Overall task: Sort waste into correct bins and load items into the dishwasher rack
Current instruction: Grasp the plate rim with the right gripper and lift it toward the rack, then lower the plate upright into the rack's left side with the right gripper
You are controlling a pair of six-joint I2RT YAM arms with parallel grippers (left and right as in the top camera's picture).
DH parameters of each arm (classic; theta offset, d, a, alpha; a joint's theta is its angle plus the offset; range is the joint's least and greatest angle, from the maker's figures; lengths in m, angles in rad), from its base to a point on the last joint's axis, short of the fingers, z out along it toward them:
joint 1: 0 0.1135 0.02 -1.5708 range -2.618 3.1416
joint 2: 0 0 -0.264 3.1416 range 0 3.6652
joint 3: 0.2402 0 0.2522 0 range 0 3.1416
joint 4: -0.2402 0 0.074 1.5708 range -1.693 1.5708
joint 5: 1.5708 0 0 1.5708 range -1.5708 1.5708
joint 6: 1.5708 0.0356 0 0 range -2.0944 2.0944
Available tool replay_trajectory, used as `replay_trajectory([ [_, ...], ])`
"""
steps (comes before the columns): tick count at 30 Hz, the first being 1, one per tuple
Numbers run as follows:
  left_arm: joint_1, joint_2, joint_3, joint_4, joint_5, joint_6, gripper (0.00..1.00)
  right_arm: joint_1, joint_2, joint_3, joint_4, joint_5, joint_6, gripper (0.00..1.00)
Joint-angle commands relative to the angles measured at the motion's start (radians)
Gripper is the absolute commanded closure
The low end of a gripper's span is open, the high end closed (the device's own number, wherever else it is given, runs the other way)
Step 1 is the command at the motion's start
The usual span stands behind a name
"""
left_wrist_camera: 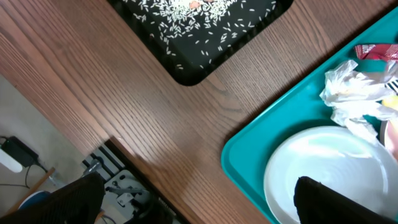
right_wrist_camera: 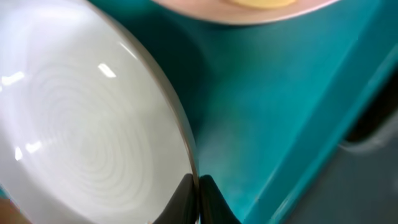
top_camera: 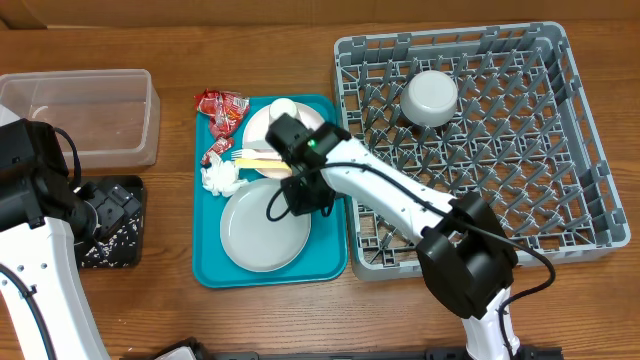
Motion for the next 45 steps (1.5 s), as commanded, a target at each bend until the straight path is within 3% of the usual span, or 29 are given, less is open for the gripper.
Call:
replay_trajectory([
  [1, 0.005, 0.004, 0.015, 0.001, -0.005, -0.014, 0.00, -0.010, 0.004, 0.132, -0.088, 0.019, -0.031, 0.96],
  [11, 0.006, 0.004, 0.015, 0.001, -0.005, -0.014, 0.00, -0.010, -0.011, 0.530, -0.509, 0.407, 0.082, 0.96],
  [23, 0.005, 0.004, 0.015, 0.001, -0.005, -0.014, 0.00, -0.027, -0.313, 0.552, -0.510, 0.556, 0.086, 0.96],
  [28, 0.005, 0.003, 0.015, 0.001, -0.005, -0.013, 0.00, -0.103, -0.480, 0.453, -0.510, 0.601, 0.098, 0.96],
  [36, 0.005, 0.004, 0.015, 0.001, -0.005, -0.014, 0.00, -0.243, -0.702, 0.148, -0.510, 0.578, 0.147, 0.96],
  [45, 0.006, 0.004, 0.015, 0.001, -0.005, -0.014, 0.00, -0.244, -0.701, -0.114, -0.509, 0.584, 0.290, 0.96],
])
